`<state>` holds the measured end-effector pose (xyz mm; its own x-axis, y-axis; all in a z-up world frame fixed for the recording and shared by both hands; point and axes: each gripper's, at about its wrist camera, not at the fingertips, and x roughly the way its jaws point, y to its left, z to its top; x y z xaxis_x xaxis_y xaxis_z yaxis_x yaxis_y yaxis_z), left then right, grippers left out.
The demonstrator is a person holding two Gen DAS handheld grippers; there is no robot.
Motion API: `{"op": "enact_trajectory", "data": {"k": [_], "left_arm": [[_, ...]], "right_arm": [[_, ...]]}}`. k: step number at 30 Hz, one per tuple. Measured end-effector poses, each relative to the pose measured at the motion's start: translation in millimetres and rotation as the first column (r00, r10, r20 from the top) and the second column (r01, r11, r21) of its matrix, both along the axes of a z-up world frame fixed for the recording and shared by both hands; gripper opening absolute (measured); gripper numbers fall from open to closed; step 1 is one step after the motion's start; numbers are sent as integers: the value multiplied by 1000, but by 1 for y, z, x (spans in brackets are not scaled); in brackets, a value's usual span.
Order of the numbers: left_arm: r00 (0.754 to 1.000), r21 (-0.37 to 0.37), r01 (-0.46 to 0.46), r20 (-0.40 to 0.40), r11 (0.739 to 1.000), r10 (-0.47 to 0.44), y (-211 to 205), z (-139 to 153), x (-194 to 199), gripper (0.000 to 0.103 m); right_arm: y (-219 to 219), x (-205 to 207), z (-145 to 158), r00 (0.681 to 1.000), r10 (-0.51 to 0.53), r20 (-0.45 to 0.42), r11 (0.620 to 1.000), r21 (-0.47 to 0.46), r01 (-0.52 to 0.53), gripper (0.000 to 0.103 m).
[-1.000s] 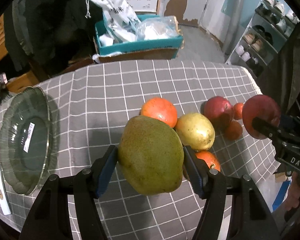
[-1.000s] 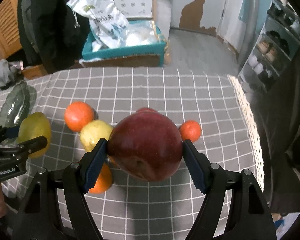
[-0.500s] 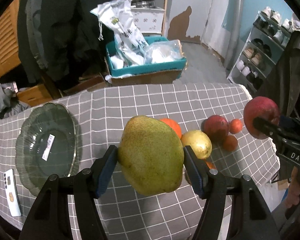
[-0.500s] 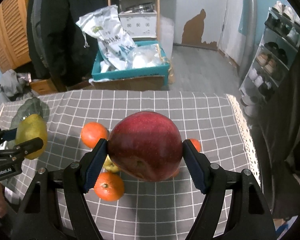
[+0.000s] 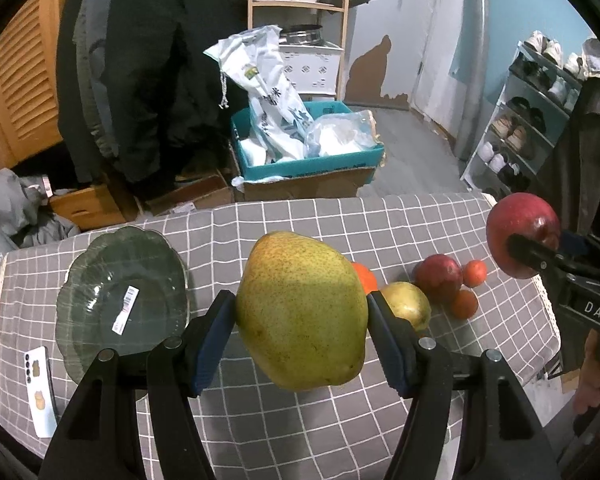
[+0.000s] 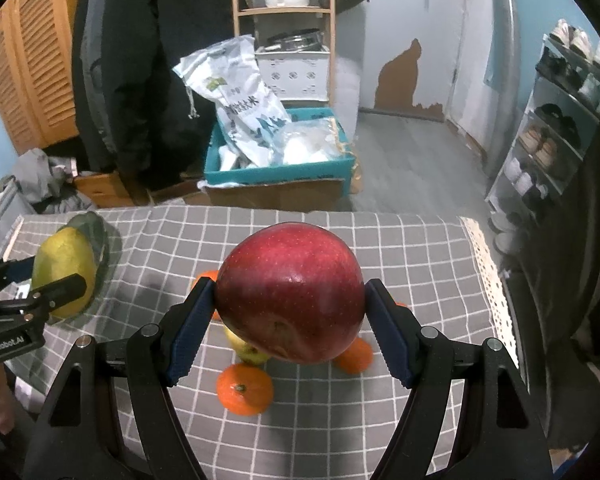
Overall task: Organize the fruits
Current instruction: 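Lift the apple and pear and carry both over the green glass bowl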
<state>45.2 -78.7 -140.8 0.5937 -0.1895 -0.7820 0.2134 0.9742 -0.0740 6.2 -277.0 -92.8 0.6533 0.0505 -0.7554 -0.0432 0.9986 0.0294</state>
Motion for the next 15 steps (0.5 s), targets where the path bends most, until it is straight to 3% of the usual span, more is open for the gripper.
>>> {"op": "enact_trajectory", "data": {"k": [15], "left_arm": [[993,-5,-118,17,993,118,61,3,6,68]], "right_arm": [[70,34,13,993,116,15,992,41,-117,76]]}}
